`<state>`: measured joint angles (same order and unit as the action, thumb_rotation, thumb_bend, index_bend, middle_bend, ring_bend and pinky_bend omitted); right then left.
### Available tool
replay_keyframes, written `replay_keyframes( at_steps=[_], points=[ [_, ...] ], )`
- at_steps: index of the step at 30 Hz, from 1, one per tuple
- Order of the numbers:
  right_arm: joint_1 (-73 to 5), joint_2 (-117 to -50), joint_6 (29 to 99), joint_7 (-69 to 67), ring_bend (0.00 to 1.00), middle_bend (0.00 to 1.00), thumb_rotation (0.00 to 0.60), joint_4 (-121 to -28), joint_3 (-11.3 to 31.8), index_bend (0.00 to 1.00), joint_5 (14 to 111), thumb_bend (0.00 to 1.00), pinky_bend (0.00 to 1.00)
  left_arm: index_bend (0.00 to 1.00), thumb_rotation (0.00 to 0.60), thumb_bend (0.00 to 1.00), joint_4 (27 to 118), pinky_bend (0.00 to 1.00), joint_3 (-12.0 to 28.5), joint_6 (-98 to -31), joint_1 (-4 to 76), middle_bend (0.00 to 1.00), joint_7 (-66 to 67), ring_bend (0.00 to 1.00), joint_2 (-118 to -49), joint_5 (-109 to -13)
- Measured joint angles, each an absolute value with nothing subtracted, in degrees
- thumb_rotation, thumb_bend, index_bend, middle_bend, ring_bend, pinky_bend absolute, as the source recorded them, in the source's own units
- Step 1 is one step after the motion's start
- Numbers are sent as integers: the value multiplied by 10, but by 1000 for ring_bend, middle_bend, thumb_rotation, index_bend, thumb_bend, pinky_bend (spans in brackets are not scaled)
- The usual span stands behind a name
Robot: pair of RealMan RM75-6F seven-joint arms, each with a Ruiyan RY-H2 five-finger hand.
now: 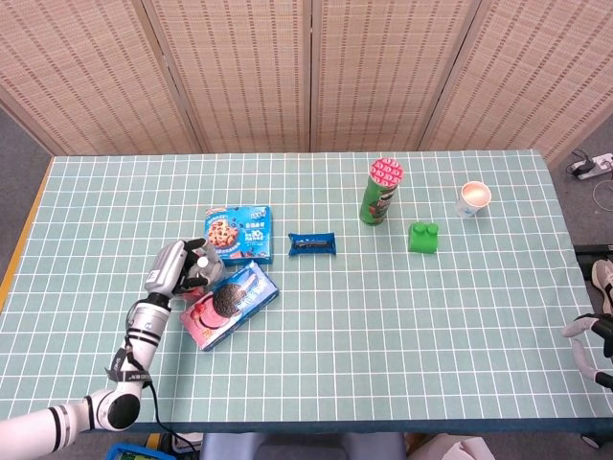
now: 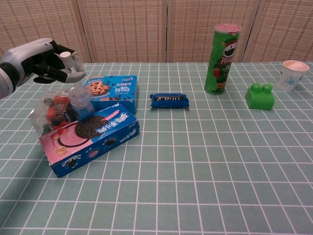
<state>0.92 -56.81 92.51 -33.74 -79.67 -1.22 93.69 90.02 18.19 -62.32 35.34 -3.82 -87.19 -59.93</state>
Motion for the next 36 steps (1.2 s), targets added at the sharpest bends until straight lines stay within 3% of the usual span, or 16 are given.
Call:
replay_keyframes(
  at_steps=[6,20,36],
  points=[
    [10,-568,926,-339,359,455,600,-796,-12,490,936,471,632,750,600,571,903,1000,181,-623,354,1000,-35,1000,-872,-600],
    [9,-569,926,-341,359,455,600,-795,-12,490,937,471,632,753,600,573,949,1000,194,-638,348,1000,-40,1000,-849,-610],
    [10,-568,929,-345,359,455,600,-794,-13,490,941,471,632,755,600,572,1081,1000,221,-664,337,1000,14,1000,-750,-581]
  ],
)
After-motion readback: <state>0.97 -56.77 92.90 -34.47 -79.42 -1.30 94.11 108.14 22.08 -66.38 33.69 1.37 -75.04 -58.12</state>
